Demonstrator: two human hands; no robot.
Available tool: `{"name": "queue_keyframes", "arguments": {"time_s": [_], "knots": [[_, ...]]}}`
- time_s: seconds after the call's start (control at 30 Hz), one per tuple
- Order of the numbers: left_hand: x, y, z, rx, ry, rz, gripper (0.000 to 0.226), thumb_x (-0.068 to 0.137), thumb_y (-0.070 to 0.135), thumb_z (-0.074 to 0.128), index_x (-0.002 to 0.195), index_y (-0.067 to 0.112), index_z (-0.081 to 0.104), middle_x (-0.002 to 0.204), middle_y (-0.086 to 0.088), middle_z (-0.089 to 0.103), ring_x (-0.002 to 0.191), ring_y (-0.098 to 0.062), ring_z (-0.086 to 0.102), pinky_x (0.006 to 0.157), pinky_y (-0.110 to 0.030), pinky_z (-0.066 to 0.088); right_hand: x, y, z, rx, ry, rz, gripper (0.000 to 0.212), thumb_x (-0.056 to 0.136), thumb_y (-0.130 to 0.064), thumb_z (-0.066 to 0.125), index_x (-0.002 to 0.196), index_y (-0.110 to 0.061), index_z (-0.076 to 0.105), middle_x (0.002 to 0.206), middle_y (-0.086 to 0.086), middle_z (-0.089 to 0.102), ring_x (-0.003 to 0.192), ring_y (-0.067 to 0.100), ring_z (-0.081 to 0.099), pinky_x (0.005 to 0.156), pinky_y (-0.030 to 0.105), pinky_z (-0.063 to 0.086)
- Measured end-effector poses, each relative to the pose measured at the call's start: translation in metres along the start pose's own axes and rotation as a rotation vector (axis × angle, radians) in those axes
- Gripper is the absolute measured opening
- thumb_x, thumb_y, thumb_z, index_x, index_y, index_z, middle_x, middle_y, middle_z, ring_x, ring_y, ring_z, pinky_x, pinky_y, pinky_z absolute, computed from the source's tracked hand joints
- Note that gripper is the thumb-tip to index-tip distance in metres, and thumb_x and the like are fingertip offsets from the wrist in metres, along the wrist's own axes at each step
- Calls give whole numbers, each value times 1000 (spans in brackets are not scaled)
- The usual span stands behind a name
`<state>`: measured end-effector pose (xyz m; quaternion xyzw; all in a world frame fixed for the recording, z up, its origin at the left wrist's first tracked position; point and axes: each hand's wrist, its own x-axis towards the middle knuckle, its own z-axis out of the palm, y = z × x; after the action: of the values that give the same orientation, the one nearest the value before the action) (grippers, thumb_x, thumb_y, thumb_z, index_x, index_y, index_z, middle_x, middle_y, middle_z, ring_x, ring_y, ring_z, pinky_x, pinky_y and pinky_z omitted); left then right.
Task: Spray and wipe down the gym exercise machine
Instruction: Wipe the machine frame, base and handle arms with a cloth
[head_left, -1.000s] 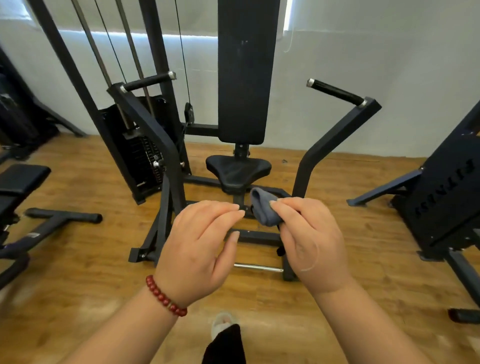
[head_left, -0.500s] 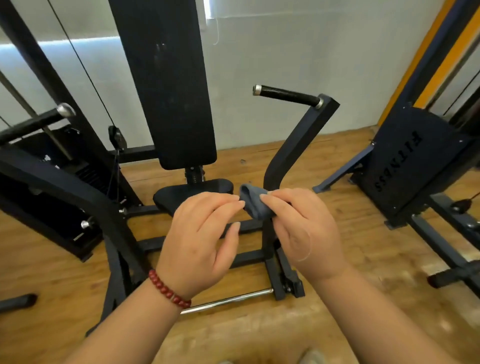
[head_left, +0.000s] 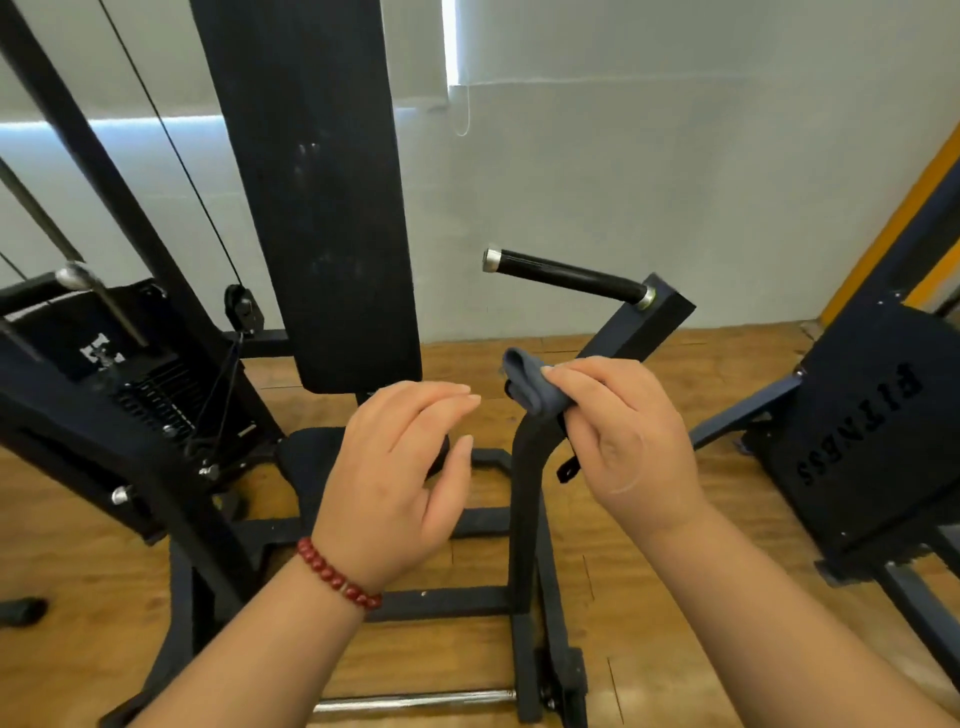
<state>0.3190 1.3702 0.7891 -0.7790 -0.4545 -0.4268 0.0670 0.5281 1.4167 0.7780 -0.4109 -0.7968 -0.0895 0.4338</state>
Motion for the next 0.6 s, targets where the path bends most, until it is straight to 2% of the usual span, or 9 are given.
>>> {"name": "queue_keyframes", "arguments": {"time_s": [0.13,0.23,0.33,0.47,0.6], "knots": [[25,5,33,14,37,-76,31,92,20,51,118,8,62,115,-3,63,112,-14,55,98,-38,47,26,53,2,63,-40,-1,31,90,-8,49,115,-1,67,108,10,66,104,20,54,92,25,41],[42,1,49,11,39,-117,30,92,19,50,117,8,63,115,-1,62,113,-10,53,101,-28,43,42,82,5,110,-24,46,32,92,-9,48,117,-3,66,113,7,65,109,17,53,97,21,38],[61,-14,61,23,15,-148,31,93,21,49,118,9,63,115,0,62,113,-6,51,103,-19,39,62,105,13,184,-7,127,31,92,-1,55,120,-9,66,119,-2,62,114,13,54,101,24,41],[88,-41,75,21,-23,-204,33,94,25,46,119,10,62,115,2,61,113,1,45,104,-9,30,93,121,30,302,-85,220,33,94,-2,55,120,-18,66,111,-14,64,107,7,57,94,21,45],[111,-70,85,2,-13,-178,33,94,24,47,119,9,62,115,2,61,113,1,45,104,-8,29,115,125,55,282,-92,251,33,95,-5,57,121,-22,66,109,-17,63,107,6,58,94,17,44]]}}
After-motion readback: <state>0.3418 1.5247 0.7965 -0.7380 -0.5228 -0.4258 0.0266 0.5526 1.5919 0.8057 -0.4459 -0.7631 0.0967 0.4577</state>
